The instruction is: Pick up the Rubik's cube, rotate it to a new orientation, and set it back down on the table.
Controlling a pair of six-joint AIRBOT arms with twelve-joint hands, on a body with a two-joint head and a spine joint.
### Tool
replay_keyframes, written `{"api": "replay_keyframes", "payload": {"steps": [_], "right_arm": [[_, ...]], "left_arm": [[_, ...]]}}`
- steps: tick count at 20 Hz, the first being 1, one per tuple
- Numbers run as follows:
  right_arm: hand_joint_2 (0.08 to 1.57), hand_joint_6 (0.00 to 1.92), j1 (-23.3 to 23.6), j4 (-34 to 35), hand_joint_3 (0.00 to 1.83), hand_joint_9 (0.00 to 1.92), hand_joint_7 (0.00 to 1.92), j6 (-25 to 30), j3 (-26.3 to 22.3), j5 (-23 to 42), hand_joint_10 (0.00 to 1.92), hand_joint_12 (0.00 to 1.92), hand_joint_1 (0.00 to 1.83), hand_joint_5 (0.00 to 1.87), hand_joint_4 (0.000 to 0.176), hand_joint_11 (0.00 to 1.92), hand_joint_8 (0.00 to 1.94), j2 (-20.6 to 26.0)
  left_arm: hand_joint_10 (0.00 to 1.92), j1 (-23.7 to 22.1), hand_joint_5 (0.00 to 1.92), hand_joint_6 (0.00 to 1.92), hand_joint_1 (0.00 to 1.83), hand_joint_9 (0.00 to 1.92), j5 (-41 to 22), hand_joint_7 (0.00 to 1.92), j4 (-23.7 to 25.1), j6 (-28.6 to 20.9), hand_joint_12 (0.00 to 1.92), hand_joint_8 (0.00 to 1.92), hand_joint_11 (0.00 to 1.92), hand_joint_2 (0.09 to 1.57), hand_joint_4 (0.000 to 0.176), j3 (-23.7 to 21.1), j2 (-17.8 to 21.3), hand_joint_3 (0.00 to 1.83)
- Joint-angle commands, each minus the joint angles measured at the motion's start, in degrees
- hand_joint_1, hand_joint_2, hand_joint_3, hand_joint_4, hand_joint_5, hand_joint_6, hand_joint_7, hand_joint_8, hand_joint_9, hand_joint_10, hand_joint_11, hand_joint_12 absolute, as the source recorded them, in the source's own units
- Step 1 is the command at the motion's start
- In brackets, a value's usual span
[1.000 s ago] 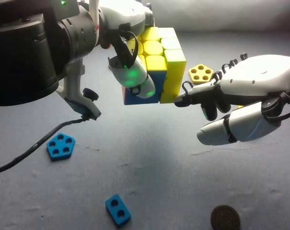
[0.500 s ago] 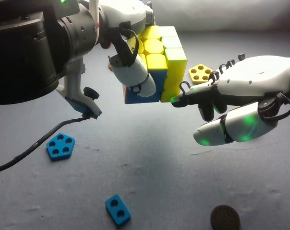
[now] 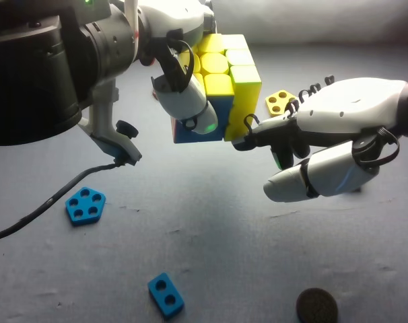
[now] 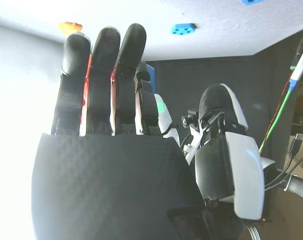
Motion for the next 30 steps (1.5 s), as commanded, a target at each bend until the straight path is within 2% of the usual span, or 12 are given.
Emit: {"api": "replay_keyframes", "payload": {"steps": [1,5,7,11,12,14,15,19,24,26,28,30], "right_arm": [[1.25,0.02,1.09,1.0,0.0,0.41,0.48,0.28,0.67,6.55,1.61,1.92,0.17,0.21,0.0,0.23,1.11,0.27],[1.27,0.0,1.07,1.16,0.0,0.37,0.44,0.28,1.57,6.54,1.66,1.92,0.1,0.17,0.0,0.21,1.14,-0.52],[1.26,0.01,1.07,1.98,0.0,0.4,0.46,0.28,1.98,6.8,1.62,1.92,0.14,0.18,0.0,0.23,1.13,-0.82],[1.27,0.0,0.32,2.0,0.0,0.39,0.44,0.29,1.62,6.57,1.64,1.92,0.11,0.16,0.0,0.21,1.14,-0.51],[1.27,0.01,-0.17,2.11,0.0,0.38,0.44,0.32,1.0,6.49,1.64,1.92,0.12,0.17,0.0,0.21,1.13,0.2],[1.27,0.01,-1.48,2.11,0.0,0.39,0.44,0.36,-2.2,6.49,1.62,1.92,0.13,0.18,0.0,0.21,1.12,3.34],[1.27,0.01,-2.23,2.11,0.0,0.38,0.44,0.36,-4.73,6.5,1.62,1.92,0.12,0.18,0.0,0.21,1.12,5.93],[1.27,0.0,-3.35,2.1,0.0,0.36,0.43,1.53,-11.26,6.19,1.64,1.92,0.11,0.17,0.0,0.19,1.13,14.59],[1.27,0.01,-0.35,2.11,0.0,0.39,0.45,4.01,-10.8,3.84,1.62,1.92,0.12,0.18,0.0,0.21,1.12,19.24],[1.27,0.01,1.85,2.55,0.0,0.37,0.45,4.6,-9.41,3.85,1.62,1.92,0.12,0.19,0.0,0.19,1.12,19.16],[1.27,0.01,2.84,3.65,0.0,0.38,0.44,4.61,-8.24,4.76,1.63,1.92,0.13,0.19,0.0,0.21,1.12,18.89],[1.27,0.01,3.07,3.65,0.0,0.38,0.43,4.6,-7.3,8.06,1.63,1.92,0.13,0.19,0.0,0.23,1.12,18.55]], "left_arm": [[1.92,-1.13,0.47,1.74,1.22,0.43,3.24,0.4,1.75,-0.7,1.92,1.9,0.39,1.42,0.0,-0.23,0.26,0.0],[1.91,-1.2,0.48,1.72,1.23,0.44,3.18,0.39,1.77,-0.7,1.92,1.91,0.4,1.42,0.0,-0.23,0.26,0.0],[1.92,-1.29,0.51,1.71,1.02,0.37,3.09,0.42,1.81,-0.7,1.92,1.92,0.4,1.43,0.0,-0.22,0.26,0.01],[1.92,-1.31,0.5,1.66,1.24,0.44,3.09,0.4,1.85,-0.7,1.92,1.92,0.42,1.41,0.0,-0.21,0.27,0.0],[1.92,-1.34,0.53,1.63,1.08,0.41,3.09,0.44,1.85,-0.7,1.92,1.92,0.42,1.41,0.0,-0.21,0.27,0.0],[1.92,-1.37,0.54,1.64,1.04,0.38,3.09,0.43,1.85,-0.7,1.92,1.92,0.41,1.41,0.0,-0.25,0.26,0.0],[1.92,-1.37,0.51,1.68,1.19,0.43,3.09,0.4,1.85,-0.7,1.92,1.91,0.41,1.39,0.0,-0.26,0.27,0.04],[1.92,-1.09,0.5,1.71,1.23,0.43,3.12,0.38,1.83,-0.7,1.92,1.91,0.4,1.4,0.0,-0.31,0.28,0.04],[1.92,0.97,0.51,1.68,1.23,0.43,4.52,0.39,1.89,-0.77,1.92,1.91,0.41,1.4,0.0,-0.41,0.28,0.03],[1.91,2.91,0.52,1.64,1.24,0.44,5.84,0.4,5.91,-5.39,1.92,1.91,0.42,1.39,0.0,-0.43,0.25,0.03],[1.92,4.99,0.48,1.75,1.22,0.42,6.06,0.38,8.8,-8.8,1.92,1.91,0.4,1.41,0.0,-0.79,0.24,0.03],[1.92,7.01,0.53,1.67,1.24,0.42,7.02,0.39,11.39,-11.81,1.92,1.9,0.4,1.4,0.0,-0.84,0.24,0.02]]}}
